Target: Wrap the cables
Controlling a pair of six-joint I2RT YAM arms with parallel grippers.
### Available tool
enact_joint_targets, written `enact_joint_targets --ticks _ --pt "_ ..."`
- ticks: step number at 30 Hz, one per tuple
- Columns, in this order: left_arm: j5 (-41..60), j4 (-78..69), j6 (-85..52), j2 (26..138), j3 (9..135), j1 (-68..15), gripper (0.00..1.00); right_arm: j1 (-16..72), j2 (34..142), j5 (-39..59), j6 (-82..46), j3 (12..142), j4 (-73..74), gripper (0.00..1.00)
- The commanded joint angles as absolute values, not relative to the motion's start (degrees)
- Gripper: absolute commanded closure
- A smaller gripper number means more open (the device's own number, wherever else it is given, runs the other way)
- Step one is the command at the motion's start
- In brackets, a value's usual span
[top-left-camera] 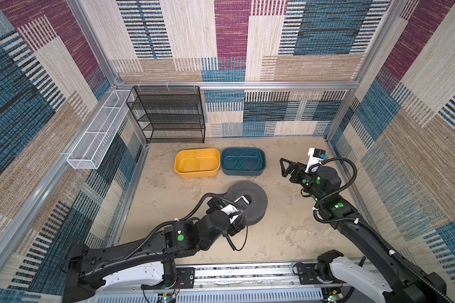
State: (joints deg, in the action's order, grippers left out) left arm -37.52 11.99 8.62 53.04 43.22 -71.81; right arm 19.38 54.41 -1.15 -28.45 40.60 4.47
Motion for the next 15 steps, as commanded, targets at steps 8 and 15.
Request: enact_joint_targets --ticks 8,15 --pt "-29.4 -7.6 -7.3 49.7 28.5 -45.5 0.01 19.4 47.1 -5.3 1.7 18.8 42.7 0.01" --pt "-32.4 -19.3 2.9 54.8 24.8 -33.0 0.01 19.3 44.8 -8.2 12.6 11.4 48.3 0.01"
